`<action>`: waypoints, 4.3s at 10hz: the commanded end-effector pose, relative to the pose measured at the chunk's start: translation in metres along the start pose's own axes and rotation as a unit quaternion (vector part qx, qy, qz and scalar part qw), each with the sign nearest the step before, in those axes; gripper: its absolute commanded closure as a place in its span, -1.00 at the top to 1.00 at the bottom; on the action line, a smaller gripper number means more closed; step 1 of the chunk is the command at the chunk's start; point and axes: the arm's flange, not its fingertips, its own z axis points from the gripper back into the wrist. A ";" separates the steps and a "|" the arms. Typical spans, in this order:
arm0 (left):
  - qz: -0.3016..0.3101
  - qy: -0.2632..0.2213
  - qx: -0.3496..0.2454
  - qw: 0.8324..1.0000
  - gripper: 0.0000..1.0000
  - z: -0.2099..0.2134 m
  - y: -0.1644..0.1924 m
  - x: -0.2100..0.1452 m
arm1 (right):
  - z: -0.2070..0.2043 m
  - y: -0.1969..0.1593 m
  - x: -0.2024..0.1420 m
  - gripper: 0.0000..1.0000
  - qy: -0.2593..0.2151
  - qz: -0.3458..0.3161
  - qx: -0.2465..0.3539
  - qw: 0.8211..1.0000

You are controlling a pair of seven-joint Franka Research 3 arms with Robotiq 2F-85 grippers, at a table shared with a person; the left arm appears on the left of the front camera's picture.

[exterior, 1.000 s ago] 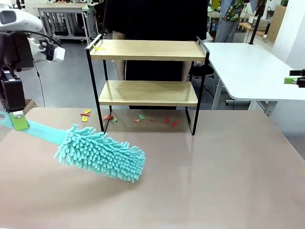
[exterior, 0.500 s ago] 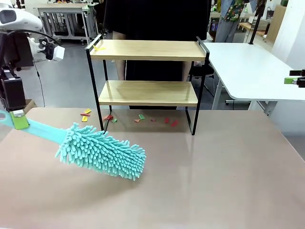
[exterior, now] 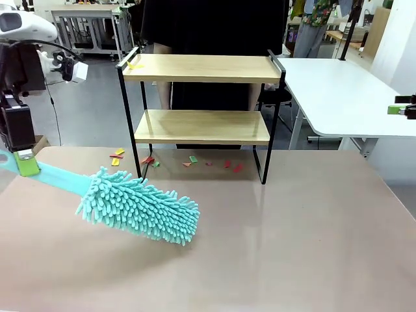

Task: Clean the shelf.
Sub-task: Clean the specific section of the Shelf indicated by the human with the Duster.

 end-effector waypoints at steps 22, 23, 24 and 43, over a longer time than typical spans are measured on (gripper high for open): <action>0.000 0.000 0.000 1.000 -0.74 0.000 0.000 0.000 | -0.001 0.001 0.003 1.00 -0.001 0.002 0.001 1.000; 0.017 -0.026 -0.013 0.999 -0.74 -0.006 -0.008 0.006 | -0.001 0.001 0.003 1.00 -0.001 0.002 0.001 1.000; 0.024 -0.054 -0.024 0.998 -0.74 -0.012 -0.018 0.015 | -0.001 0.001 0.003 1.00 -0.001 0.002 0.001 1.000; 0.275 -0.363 0.053 0.889 -0.74 -0.138 -0.153 0.210 | -0.001 0.001 0.003 1.00 -0.001 0.002 0.001 1.000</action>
